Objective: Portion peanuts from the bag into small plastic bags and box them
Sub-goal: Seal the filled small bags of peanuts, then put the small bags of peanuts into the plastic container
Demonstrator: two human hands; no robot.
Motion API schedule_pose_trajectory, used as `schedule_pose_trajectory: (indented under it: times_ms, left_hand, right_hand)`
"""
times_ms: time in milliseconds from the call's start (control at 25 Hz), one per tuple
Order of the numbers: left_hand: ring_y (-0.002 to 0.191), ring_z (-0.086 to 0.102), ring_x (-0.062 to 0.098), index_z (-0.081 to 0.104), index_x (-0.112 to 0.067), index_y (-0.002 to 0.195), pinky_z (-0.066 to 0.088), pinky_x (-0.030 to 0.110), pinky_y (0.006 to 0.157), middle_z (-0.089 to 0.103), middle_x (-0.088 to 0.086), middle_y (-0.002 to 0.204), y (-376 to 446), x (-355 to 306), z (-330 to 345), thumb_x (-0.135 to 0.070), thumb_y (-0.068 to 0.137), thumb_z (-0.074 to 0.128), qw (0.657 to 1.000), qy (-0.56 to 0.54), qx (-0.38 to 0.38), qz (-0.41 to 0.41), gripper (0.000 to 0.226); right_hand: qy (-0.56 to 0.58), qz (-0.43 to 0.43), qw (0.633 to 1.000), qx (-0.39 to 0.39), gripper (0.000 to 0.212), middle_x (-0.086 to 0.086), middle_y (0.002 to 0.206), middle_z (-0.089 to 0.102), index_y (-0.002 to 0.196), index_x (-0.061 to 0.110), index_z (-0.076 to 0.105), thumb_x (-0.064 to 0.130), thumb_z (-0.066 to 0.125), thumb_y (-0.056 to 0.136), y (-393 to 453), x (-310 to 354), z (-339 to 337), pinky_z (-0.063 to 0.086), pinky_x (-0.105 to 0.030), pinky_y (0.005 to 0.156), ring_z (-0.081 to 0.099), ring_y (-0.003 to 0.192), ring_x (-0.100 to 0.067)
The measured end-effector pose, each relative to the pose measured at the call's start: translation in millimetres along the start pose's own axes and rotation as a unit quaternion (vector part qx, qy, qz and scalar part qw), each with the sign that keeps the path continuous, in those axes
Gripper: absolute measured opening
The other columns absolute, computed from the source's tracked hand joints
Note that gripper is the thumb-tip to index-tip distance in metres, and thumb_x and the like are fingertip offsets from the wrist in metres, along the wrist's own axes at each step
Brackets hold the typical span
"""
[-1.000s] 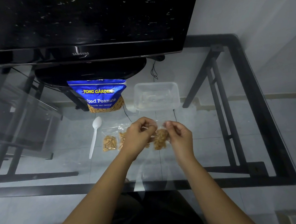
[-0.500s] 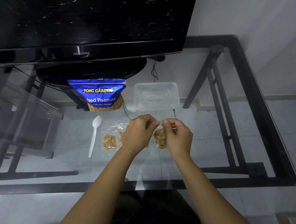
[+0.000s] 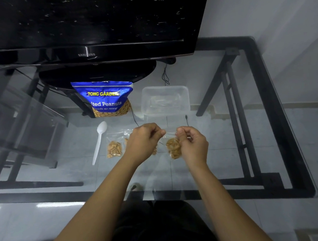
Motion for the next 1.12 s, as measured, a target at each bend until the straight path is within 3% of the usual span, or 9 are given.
schedule_pose_trajectory:
  times_ms: [160,240,320,440,560,640,800,960,1120]
  left_hand:
    - [0.083,0.066,0.016,0.059,-0.018,0.109,0.055,0.029,0.073,0.065,0.002,0.094,-22.1,16.8,24.7,-0.033,0.092,0.051,0.953,-0.269,0.073,-0.122,0.023]
    - [0.085,0.067,0.021,0.053,-0.015,0.115,0.057,0.03,0.076,0.064,0.003,0.089,-32.9,28.4,42.9,-0.018,0.087,0.061,0.935,-0.306,0.099,-0.153,0.029]
    - [0.08,0.066,0.023,0.051,-0.009,0.109,0.056,0.026,0.072,0.063,0.007,0.078,-35.4,42.8,47.8,-0.003,0.084,0.062,0.935,-0.306,0.05,-0.174,0.028]
    - [0.074,0.066,0.022,0.053,-0.009,0.106,0.053,0.025,0.07,0.066,0.012,0.075,-28.4,49.0,42.6,-0.004,0.084,0.062,0.967,-0.207,-0.03,-0.146,0.023]
    - [0.076,0.064,0.023,0.063,-0.005,0.109,0.05,0.025,0.072,0.069,0.013,0.083,-13.7,38.1,42.9,-0.006,0.086,0.059,0.997,-0.012,-0.054,-0.052,0.023]
    - [0.07,0.064,0.028,0.067,-0.001,0.101,0.053,0.03,0.066,0.067,0.017,0.084,-6.9,31.1,54.2,0.0,0.085,0.057,0.997,0.078,-0.021,-0.011,0.019]
    - [0.052,0.062,0.03,0.068,-0.001,0.085,0.045,0.025,0.047,0.063,0.017,0.075,-6.6,24.7,59.7,0.001,0.077,0.065,0.987,0.147,-0.01,0.059,0.009]
    - [0.084,0.065,0.029,0.06,-0.001,0.116,0.052,0.031,0.074,0.064,0.021,0.106,27.2,39.6,4.0,-0.01,0.089,0.055,0.988,0.03,-0.151,-0.027,0.028]
    - [0.121,0.051,0.028,0.031,-0.002,0.141,0.042,0.035,0.098,0.05,0.017,0.136,63.7,60.6,4.8,-0.023,0.095,0.048,0.974,-0.098,-0.097,-0.18,0.054]
  right_hand:
    - [0.164,0.126,0.978,0.032,0.01,0.006,0.088,0.069,0.086,0.024,0.065,0.023,0.056,0.092,3.2,-16.2,8.2,0.052,-0.022,0.064,0.066,0.083,-0.01]
    - [0.194,0.165,0.966,0.036,0.01,0.005,0.091,0.069,0.09,0.021,0.065,0.022,0.055,0.092,8.5,-28.2,12.4,0.054,-0.021,0.064,0.066,0.084,-0.011]
    - [0.18,0.167,0.968,0.048,0.009,0.004,0.095,0.069,0.094,0.02,0.065,0.023,0.057,0.091,15.8,-40.3,16.8,0.056,-0.027,0.073,0.066,0.089,-0.014]
    - [0.036,0.093,0.993,0.063,0.008,0.008,0.096,0.068,0.094,0.02,0.067,0.021,0.063,0.087,29.0,-47.8,21.1,0.053,-0.022,0.079,0.064,0.089,-0.009]
    - [-0.136,0.019,0.99,0.026,0.012,0.007,0.095,0.071,0.095,0.02,0.071,0.023,0.064,0.086,42.0,-46.3,22.7,0.044,-0.011,0.065,0.063,0.081,-0.007]
    - [-0.236,0.019,0.972,0.008,0.016,0.007,0.097,0.071,0.099,0.023,0.07,0.027,0.062,0.087,47.3,-47.7,25.8,0.041,-0.018,0.057,0.063,0.08,-0.009]
    - [-0.296,0.001,0.955,-0.013,0.03,0.004,0.104,0.063,0.114,0.021,0.062,0.027,0.062,0.084,49.5,-44.7,26.3,0.041,-0.025,0.066,0.059,0.091,-0.018]
    - [-0.174,-0.103,0.974,-0.104,0.03,-0.002,0.108,0.058,0.119,0.014,0.056,0.02,0.058,0.089,61.9,-9.9,3.2,0.044,-0.02,0.076,0.056,0.099,-0.018]
    - [-0.134,0.0,0.991,0.002,0.06,-0.006,0.148,0.036,0.145,0.011,0.024,0.03,0.05,0.095,94.4,-18.5,20.2,0.03,-0.029,0.111,0.034,0.136,-0.018]
Point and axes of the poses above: each hand's wrist, its own y-axis towards the middle knuckle, its own z-axis out of the palm, x = y × z, the point moved 8 cm from there along y, towards the middle knuckle
